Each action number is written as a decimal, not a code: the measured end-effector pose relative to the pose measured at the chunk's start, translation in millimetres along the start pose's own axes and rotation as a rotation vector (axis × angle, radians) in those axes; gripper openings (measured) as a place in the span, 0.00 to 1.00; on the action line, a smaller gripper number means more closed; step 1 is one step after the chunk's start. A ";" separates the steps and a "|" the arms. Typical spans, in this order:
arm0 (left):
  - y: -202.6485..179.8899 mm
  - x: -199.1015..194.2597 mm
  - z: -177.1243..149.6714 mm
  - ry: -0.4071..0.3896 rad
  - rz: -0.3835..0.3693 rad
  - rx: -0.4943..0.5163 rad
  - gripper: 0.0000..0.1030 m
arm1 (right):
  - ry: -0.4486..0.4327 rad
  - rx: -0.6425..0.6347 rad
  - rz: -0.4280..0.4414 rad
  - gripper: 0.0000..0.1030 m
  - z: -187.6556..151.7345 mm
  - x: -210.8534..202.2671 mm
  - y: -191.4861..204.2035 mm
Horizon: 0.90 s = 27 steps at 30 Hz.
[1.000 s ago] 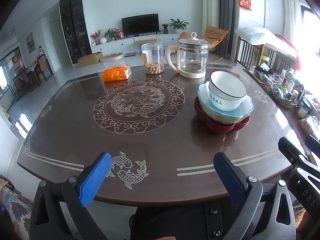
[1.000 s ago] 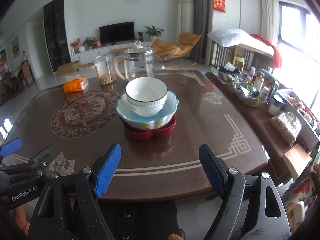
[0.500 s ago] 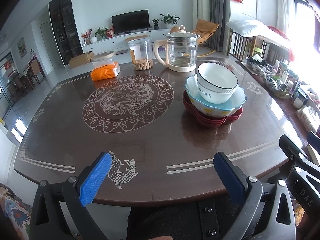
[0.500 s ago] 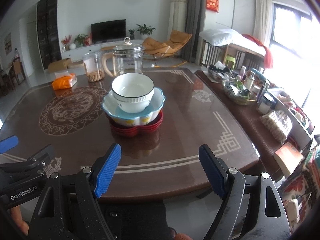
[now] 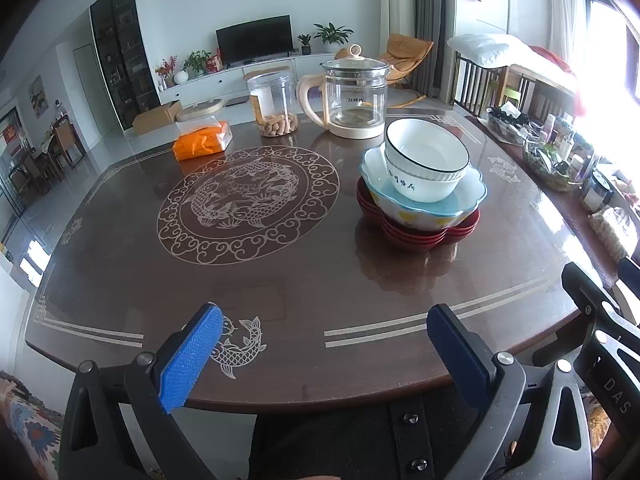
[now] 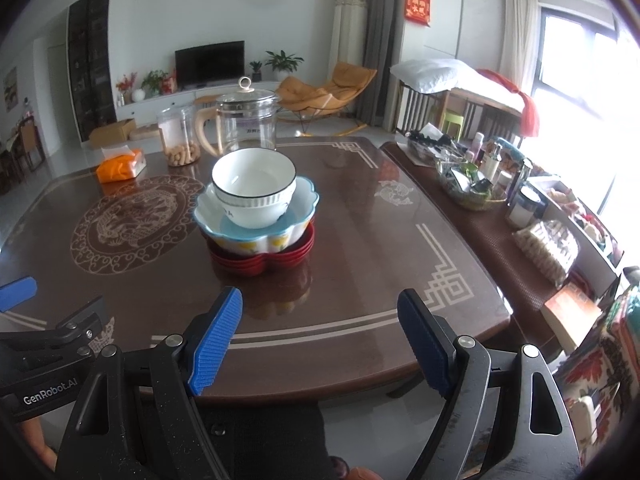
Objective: Organize plates and bowls
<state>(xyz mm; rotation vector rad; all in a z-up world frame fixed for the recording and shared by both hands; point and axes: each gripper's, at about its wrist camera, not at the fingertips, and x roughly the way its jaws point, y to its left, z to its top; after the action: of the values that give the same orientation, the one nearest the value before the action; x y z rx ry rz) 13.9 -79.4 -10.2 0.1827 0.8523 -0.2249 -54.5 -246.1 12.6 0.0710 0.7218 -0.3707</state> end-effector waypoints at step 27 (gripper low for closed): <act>-2.8 2.8 3.8 0.019 -0.034 -0.007 0.99 | -0.006 -0.001 -0.018 0.81 2.3 0.7 -7.0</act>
<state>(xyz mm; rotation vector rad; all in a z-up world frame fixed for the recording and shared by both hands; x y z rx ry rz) 17.7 -83.4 -10.0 0.1643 0.8756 -0.2522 -55.1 -253.3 14.3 0.0627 0.7173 -0.3881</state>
